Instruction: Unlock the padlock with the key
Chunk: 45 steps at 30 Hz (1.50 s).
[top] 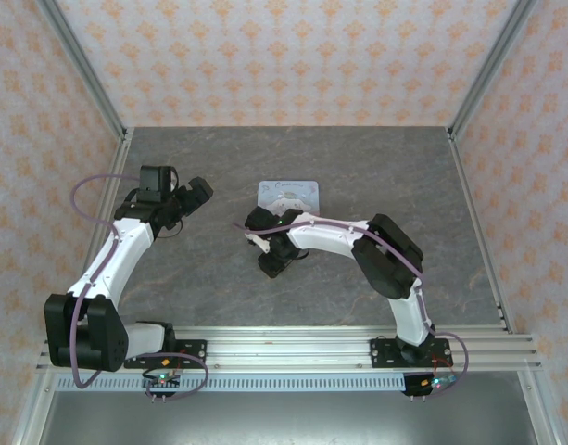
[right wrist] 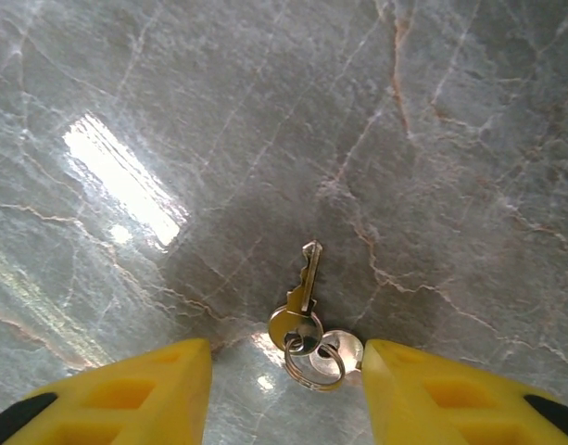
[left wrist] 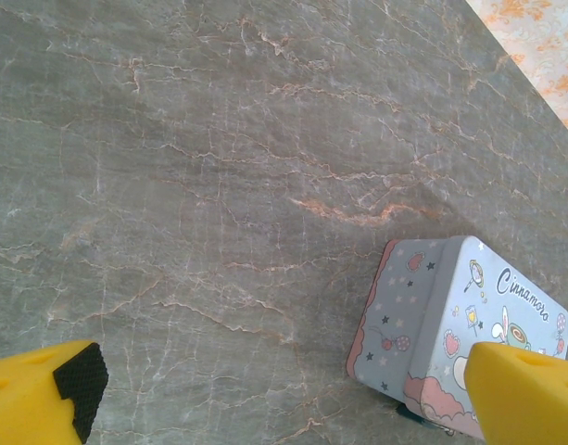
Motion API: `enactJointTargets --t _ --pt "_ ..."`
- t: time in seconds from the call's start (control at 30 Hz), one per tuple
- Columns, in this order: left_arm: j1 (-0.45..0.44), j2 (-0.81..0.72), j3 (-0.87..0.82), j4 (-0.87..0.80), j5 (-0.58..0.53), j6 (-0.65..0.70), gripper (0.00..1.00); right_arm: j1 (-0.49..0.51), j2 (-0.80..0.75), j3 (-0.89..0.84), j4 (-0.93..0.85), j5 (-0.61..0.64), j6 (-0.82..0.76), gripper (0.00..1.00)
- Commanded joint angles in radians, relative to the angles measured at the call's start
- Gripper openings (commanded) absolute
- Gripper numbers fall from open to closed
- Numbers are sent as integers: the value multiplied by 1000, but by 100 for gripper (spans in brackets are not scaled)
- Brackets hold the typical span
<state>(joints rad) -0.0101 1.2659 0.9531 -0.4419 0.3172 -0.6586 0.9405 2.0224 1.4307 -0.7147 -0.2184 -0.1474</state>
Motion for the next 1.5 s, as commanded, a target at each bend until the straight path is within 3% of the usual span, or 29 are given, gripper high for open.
enactJointTargets --t 0.0,0.43,0.8,1.47 --pt "10 0 9 6 18 -15 100 7 32 6 -20 82 -6 45" --pt "10 11 2 20 28 -22 100 6 -30 51 -24 96 2 46" --pt "10 28 6 26 29 -24 100 6 34 85 -30 110 -31 46" --pt "10 36 13 28 30 -24 100 -11 6 -34 3 62 -17 44"
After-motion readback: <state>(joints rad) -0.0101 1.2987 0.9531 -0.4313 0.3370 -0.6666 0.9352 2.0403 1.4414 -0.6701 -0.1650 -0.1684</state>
